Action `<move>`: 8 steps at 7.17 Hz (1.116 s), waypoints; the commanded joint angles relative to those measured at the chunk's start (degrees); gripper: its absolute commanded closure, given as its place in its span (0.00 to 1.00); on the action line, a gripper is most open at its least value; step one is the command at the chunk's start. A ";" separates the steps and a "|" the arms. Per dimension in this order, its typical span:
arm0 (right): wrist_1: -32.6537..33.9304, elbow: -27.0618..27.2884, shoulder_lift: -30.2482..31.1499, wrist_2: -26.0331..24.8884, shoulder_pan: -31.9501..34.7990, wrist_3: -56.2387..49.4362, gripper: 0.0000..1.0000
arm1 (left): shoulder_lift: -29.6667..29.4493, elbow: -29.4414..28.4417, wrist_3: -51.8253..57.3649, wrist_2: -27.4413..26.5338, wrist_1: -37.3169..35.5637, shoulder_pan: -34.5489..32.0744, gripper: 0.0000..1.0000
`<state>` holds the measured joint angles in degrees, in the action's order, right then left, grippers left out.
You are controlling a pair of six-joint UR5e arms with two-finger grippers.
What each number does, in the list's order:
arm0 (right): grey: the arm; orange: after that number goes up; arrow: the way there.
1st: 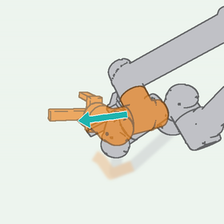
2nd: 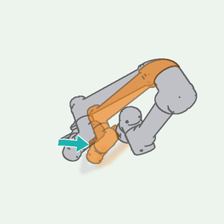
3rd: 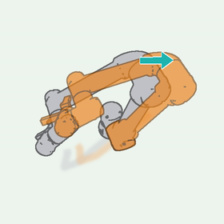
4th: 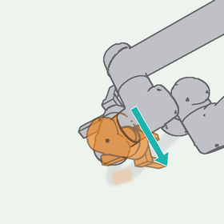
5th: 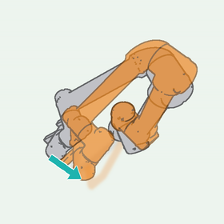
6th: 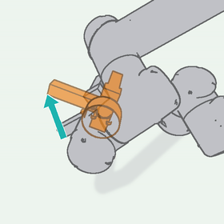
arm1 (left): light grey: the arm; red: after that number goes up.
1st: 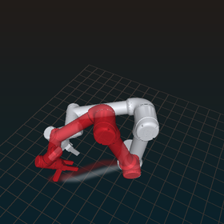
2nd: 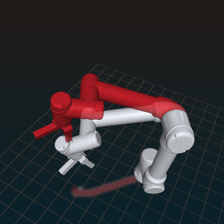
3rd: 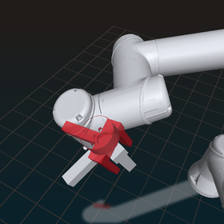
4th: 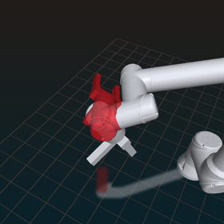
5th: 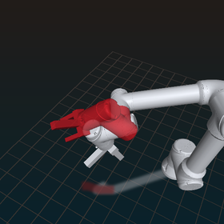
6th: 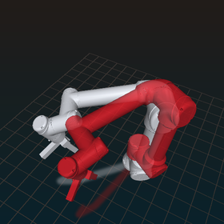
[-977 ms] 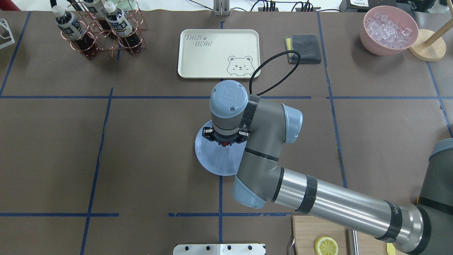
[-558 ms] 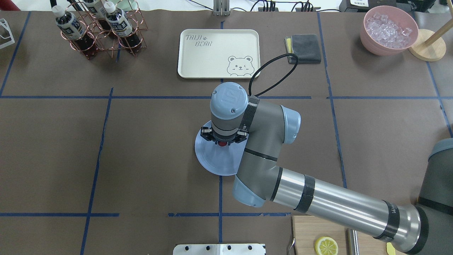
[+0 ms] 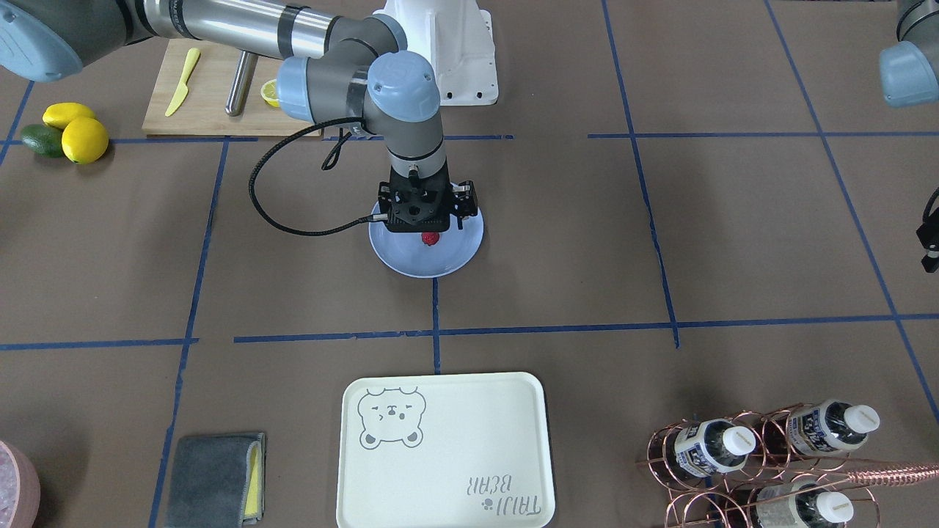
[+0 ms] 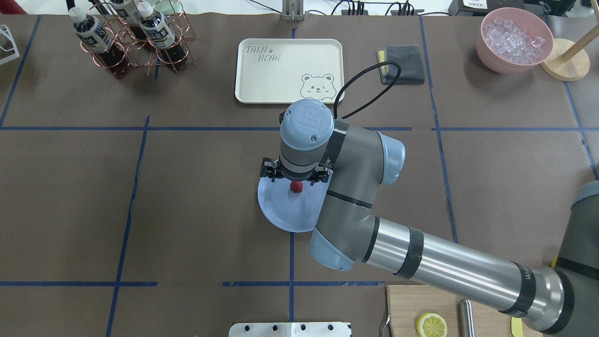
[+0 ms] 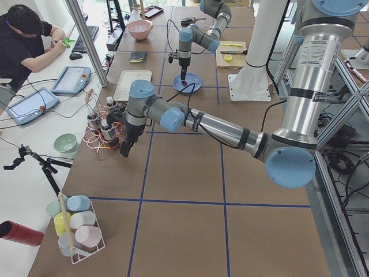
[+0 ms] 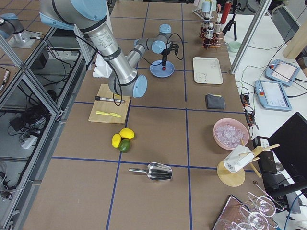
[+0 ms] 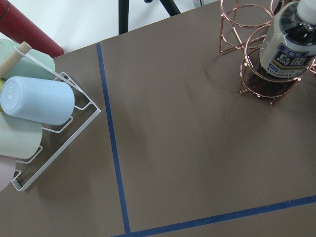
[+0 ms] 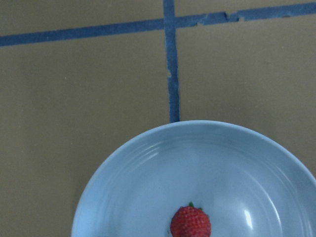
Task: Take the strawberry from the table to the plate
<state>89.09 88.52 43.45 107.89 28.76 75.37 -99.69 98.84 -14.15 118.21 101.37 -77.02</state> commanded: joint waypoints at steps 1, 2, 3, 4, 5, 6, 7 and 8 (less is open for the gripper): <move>14.21 12.67 1.79 -0.31 3.65 -3.71 0.00 | 0.28 -0.13 0.00 0.17 -0.21 -0.06 0.00; 19.66 18.91 4.94 -0.23 5.06 -9.66 0.00 | 0.37 -1.79 0.17 3.05 -0.12 -0.49 0.00; 22.50 24.98 9.76 0.56 9.16 -17.64 0.00 | 1.77 -2.24 2.79 6.73 -0.21 -0.93 0.00; 23.05 29.39 14.59 2.22 13.03 -24.76 0.00 | 2.48 -2.24 6.81 7.72 -3.08 -3.29 0.00; 22.36 30.56 19.60 8.41 18.38 -31.10 0.00 | 3.01 -2.59 12.86 7.82 -5.81 -4.09 0.00; 22.10 30.66 23.04 13.43 24.61 -38.82 0.00 | 4.14 -4.07 17.44 8.00 -6.10 -7.15 0.00; 22.09 30.49 28.47 18.01 31.46 -49.25 0.00 | 4.33 -6.61 22.01 9.30 -6.10 -8.92 0.00; 22.09 28.75 34.18 22.06 39.45 -63.80 0.00 | 4.33 -9.34 26.15 10.10 -6.01 -10.59 0.00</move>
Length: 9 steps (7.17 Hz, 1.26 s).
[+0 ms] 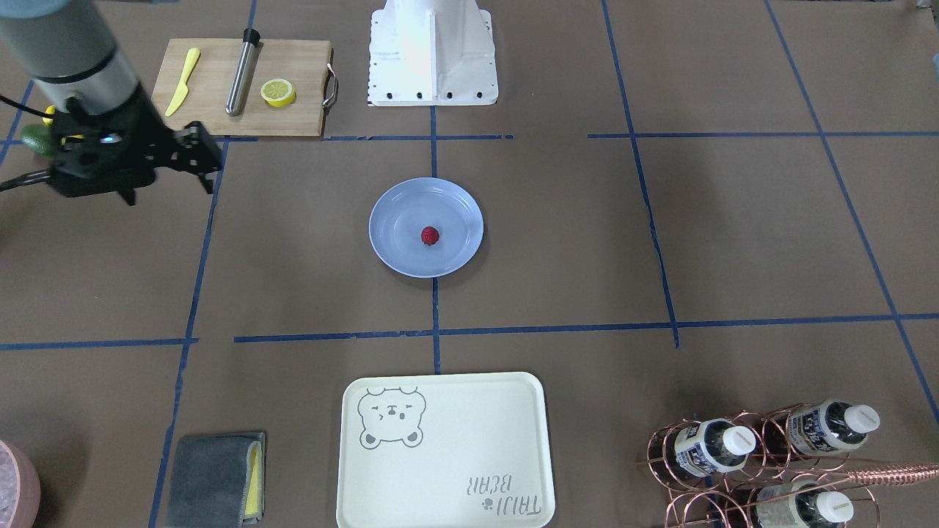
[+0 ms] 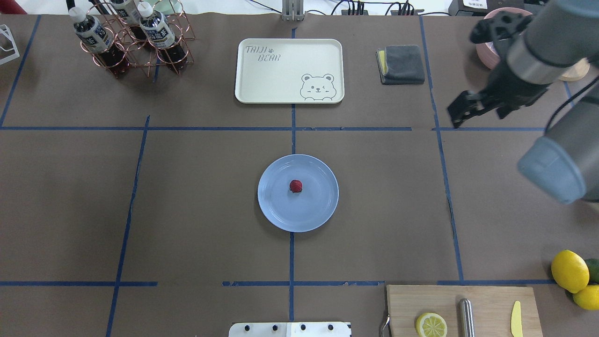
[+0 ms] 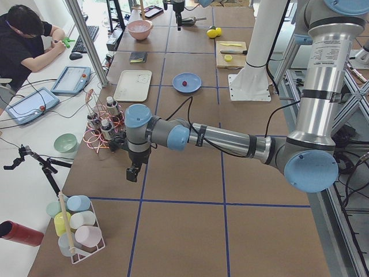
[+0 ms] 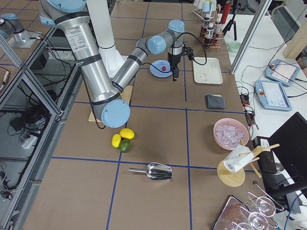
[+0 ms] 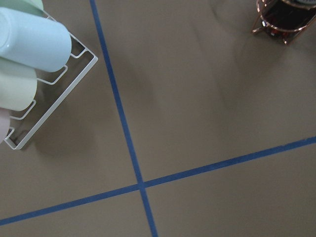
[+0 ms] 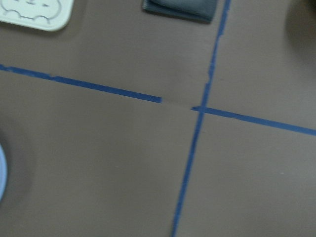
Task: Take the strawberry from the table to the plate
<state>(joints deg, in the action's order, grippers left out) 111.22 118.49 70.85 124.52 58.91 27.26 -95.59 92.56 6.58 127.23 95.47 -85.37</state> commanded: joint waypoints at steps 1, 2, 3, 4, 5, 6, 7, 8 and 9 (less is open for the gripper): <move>0.05 -4.72 10.85 9.91 16.25 -27.58 0.00 | 1.27 -4.56 6.33 1.18 0.50 -2.35 0.00; -0.04 -6.32 15.24 10.83 21.02 -35.53 0.00 | 1.80 -4.66 6.34 1.09 1.12 -2.35 0.00; -0.04 -8.17 18.42 10.92 24.72 -39.09 0.00 | 2.24 -4.67 6.42 1.18 1.12 -2.35 0.00; -0.04 -9.58 21.41 11.27 27.19 -40.17 0.00 | 2.25 -4.67 6.34 1.18 1.12 -2.44 0.00; -0.13 -11.33 21.87 11.28 28.35 -42.18 0.00 | 2.77 -4.75 6.42 1.18 1.12 -2.44 0.00; -2.82 -13.09 21.62 12.93 29.14 -41.59 0.00 | 3.56 -4.67 6.42 1.18 1.21 -2.52 0.00; -6.85 -14.32 21.00 14.51 29.15 -41.59 0.00 | 3.91 -4.84 6.42 2.05 1.21 -2.87 0.00; -13.59 -17.03 21.00 14.79 29.15 -41.67 0.00 | 4.53 -4.84 6.34 2.84 1.12 -2.96 0.00; -19.75 -21.93 21.09 14.79 29.15 -41.50 0.00 | 4.97 -5.54 6.34 3.46 0.95 -2.96 0.00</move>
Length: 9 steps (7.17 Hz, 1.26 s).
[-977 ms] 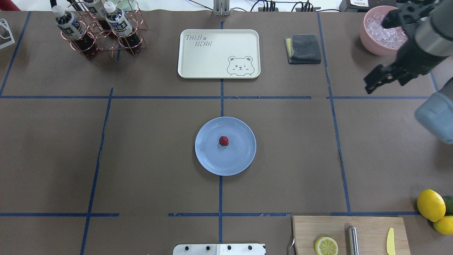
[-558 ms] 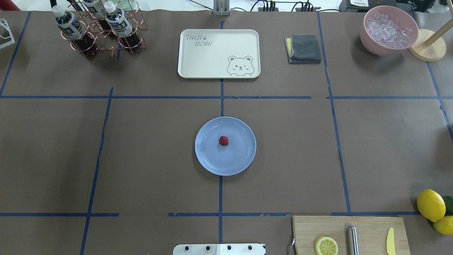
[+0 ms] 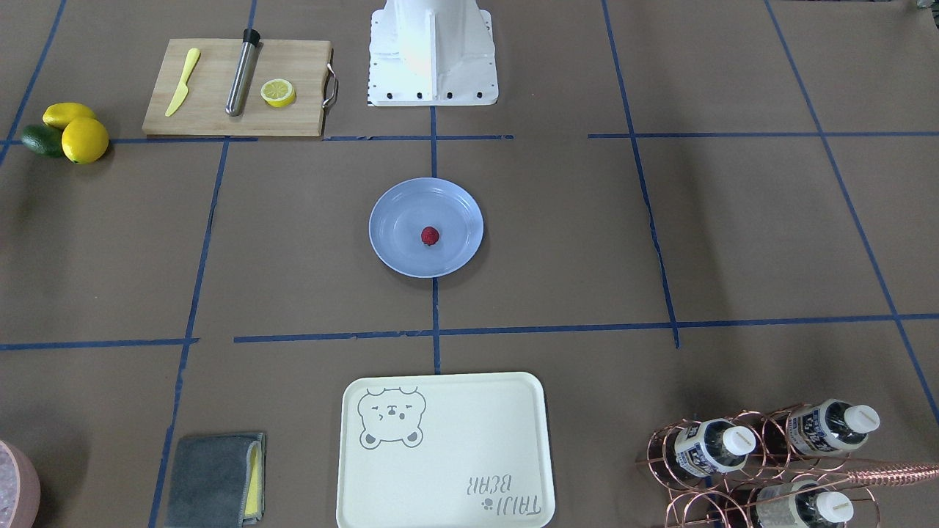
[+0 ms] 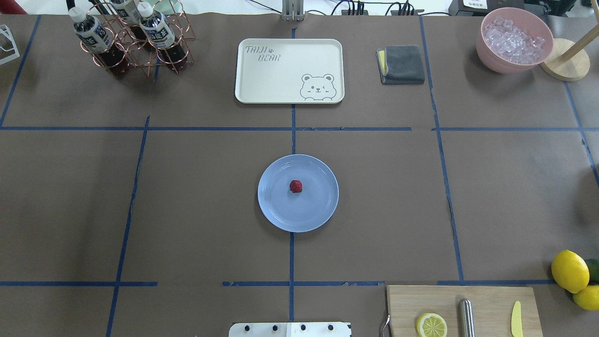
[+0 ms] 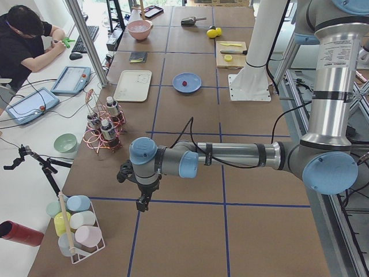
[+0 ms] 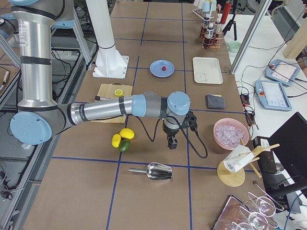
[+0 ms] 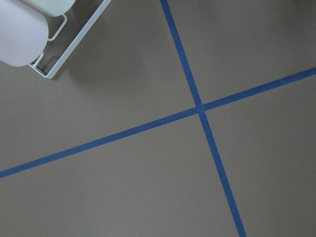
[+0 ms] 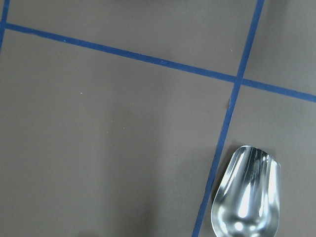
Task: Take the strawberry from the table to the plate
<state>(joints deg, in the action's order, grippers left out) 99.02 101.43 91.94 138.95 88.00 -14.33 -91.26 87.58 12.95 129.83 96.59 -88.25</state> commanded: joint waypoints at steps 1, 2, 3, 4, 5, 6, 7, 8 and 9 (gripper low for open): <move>-9.26 -9.62 -0.27 0.27 0.07 0.09 0.00 | 1.42 -0.75 -0.73 3.99 -0.69 -0.08 0.00; -9.28 -11.67 -0.27 -0.08 0.07 0.00 0.00 | 2.21 -0.66 -0.82 4.89 -0.61 -0.34 0.00; -9.28 -12.48 -0.18 -0.17 0.07 1.57 0.00 | 2.14 -0.57 -1.00 4.73 -0.78 -1.48 0.00; -9.37 -12.66 -0.18 -0.25 0.07 4.02 0.00 | 1.96 -0.48 -1.09 4.64 -0.79 -1.57 0.00; -11.20 -12.75 -0.01 -0.26 0.15 4.39 0.00 | 2.05 -0.31 -1.43 4.55 -0.96 -1.66 0.00; -11.39 -12.66 -0.18 -0.17 0.85 5.96 0.00 | 2.13 -0.22 -2.48 4.55 -1.05 -2.01 0.00; -11.39 -12.57 -0.18 0.01 0.86 7.02 0.00 | 2.13 -0.31 -2.75 4.55 -1.05 -2.01 0.00; -11.39 -12.31 -0.18 0.01 0.94 7.03 0.00 | 2.22 -0.31 -4.32 4.46 -1.05 -2.01 0.00; -11.39 -12.22 -0.18 0.10 1.03 7.12 0.00 | 2.40 -0.22 -5.03 4.55 -0.96 -2.01 0.00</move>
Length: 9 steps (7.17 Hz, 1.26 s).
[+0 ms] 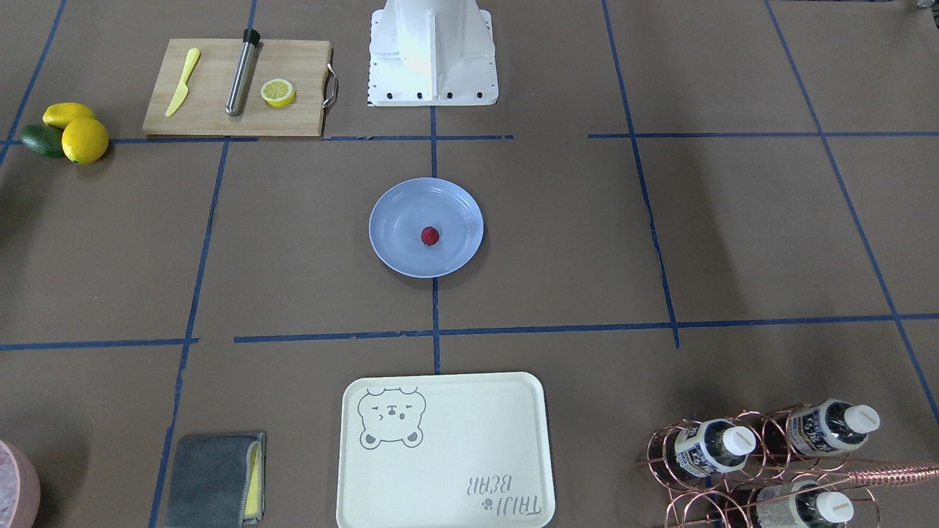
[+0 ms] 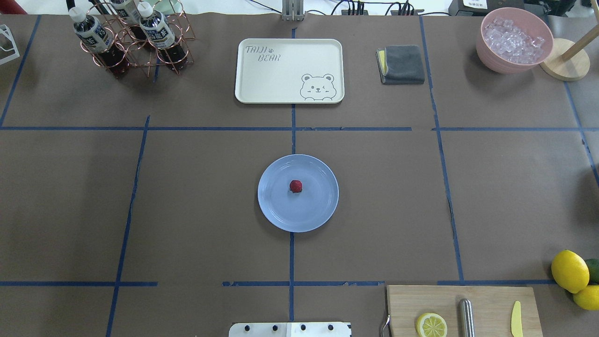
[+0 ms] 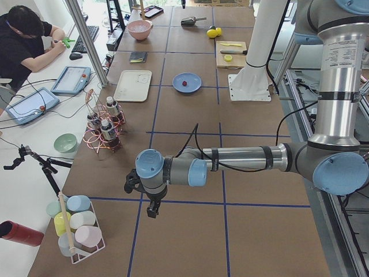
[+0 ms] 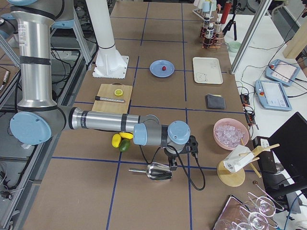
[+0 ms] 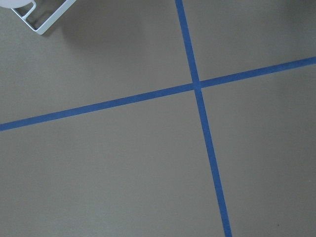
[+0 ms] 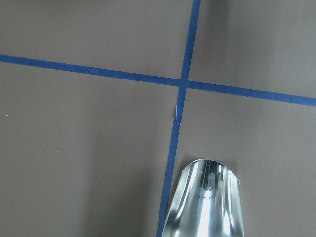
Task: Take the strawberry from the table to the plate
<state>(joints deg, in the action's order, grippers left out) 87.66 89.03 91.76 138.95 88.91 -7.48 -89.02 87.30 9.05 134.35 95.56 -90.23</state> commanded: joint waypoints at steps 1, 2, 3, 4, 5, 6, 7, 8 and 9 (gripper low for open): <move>-0.03 0.26 0.00 0.18 0.13 0.28 0.00 | 0.16 -0.03 -1.32 0.04 0.06 -0.03 0.00; -0.03 0.26 0.00 0.18 0.13 0.28 0.00 | 0.25 -0.03 -1.23 0.04 0.15 -0.03 0.00; -0.03 0.35 -0.09 0.18 0.13 0.28 0.00 | 0.25 -0.03 -1.23 0.04 0.15 -0.03 0.00; -0.03 0.35 -0.09 0.18 0.13 0.28 0.00 | 0.34 -0.03 -1.23 0.04 0.15 -0.03 0.00; -0.03 0.35 -0.01 0.27 0.13 0.28 0.00 | 0.34 -0.03 -1.32 0.04 0.15 -0.03 0.00; -0.03 0.35 0.00 0.27 0.13 0.28 0.00 | 0.34 -0.03 -1.32 0.04 0.24 -0.03 0.00; -0.12 0.35 -0.09 0.27 0.13 0.28 0.00 | 0.25 -0.03 -1.23 0.04 0.24 -0.03 0.00; -1.34 0.26 -0.01 0.27 0.13 0.36 0.00 | 0.25 -0.03 -1.23 0.04 0.24 -0.03 0.00; -1.35 0.26 -0.09 0.27 0.13 0.36 0.00 | 0.34 -0.11 -1.23 0.04 0.24 -0.03 0.00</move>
<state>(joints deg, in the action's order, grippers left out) 86.73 89.34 91.72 139.22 89.03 -7.15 -88.74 87.25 7.81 134.39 95.80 -90.26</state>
